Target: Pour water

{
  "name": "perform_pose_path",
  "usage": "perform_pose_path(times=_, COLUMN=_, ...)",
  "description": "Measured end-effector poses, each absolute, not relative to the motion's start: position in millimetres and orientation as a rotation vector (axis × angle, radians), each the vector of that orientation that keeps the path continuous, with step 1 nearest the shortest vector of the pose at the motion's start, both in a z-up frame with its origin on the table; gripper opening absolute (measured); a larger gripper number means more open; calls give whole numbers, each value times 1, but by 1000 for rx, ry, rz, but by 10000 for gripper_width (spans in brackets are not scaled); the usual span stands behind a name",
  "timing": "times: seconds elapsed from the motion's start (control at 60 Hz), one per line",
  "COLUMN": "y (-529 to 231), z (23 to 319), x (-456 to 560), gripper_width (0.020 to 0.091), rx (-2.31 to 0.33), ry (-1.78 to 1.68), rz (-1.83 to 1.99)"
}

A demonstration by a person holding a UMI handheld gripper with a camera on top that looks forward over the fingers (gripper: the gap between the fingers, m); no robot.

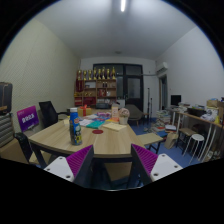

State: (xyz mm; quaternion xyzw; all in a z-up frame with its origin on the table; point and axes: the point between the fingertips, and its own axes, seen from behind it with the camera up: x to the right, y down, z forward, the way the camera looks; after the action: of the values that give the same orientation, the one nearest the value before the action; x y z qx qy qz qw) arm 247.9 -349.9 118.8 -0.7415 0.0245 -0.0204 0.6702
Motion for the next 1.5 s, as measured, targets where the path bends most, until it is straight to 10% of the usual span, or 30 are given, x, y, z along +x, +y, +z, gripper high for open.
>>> perform_pose_path(times=0.45, y=-333, z=127, x=204, gripper_width=826, rx=-1554, ry=30, rz=-17)
perform_pose_path(times=1.2, y=-42, z=88, x=41, gripper_width=813, rx=-1630, ry=78, rz=-85)
perform_pose_path(times=1.233, y=-35, z=87, x=40, gripper_width=806, rx=-1634, ry=93, rz=-73)
perform_pose_path(times=1.283, y=-22, z=83, x=36, gripper_width=590, rx=-1650, ry=128, rz=-58)
perform_pose_path(times=1.5, y=-19, z=79, x=38, gripper_width=535, rx=-1622, ry=192, rz=-61)
